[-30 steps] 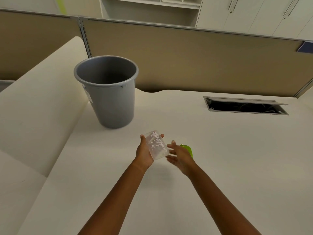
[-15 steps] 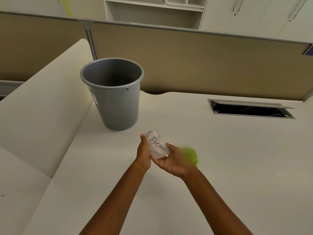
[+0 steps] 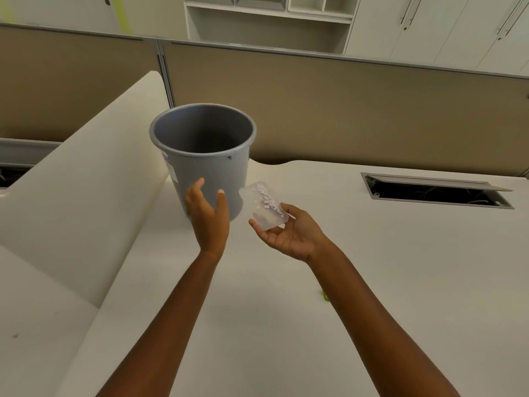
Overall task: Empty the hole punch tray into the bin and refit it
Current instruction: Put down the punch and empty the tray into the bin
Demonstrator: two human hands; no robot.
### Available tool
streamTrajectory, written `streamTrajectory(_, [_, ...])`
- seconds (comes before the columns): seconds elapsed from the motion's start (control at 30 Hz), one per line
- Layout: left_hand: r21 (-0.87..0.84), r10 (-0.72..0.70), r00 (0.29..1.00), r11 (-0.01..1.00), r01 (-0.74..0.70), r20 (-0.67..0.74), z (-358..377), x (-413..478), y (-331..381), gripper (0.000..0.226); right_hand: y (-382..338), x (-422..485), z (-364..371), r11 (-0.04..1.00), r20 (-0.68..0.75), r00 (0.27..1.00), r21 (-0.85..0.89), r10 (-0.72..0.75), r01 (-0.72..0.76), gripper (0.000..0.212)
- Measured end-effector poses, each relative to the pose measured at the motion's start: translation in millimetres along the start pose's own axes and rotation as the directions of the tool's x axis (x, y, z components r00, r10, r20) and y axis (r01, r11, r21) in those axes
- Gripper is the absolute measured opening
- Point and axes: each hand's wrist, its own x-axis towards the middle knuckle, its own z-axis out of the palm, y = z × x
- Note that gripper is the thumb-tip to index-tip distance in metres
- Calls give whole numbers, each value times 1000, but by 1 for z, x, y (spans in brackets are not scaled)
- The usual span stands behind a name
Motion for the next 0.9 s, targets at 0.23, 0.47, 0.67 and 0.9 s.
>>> streamTrajectory(0.23, [190,158,987,970,-152,-19,-17,60,12,61,-21,15,57,995,59,996,-77,-66,71,27])
streamTrajectory(0.47, [329,151,987,930,-163,63,-15,89,18,62,-37,42,104,982,34,992,-148,-118,122,26])
streamTrajectory(0.67, [415,82,994,904,-102,67,-12,99,19,75,-40,63,135,966,-17,986,-201,-167,160,40])
streamTrajectory(0.9, [390,75,995,916,-94,65,-12,99,18,86,-46,72,170,746,7,943,-609,-334,269,17])
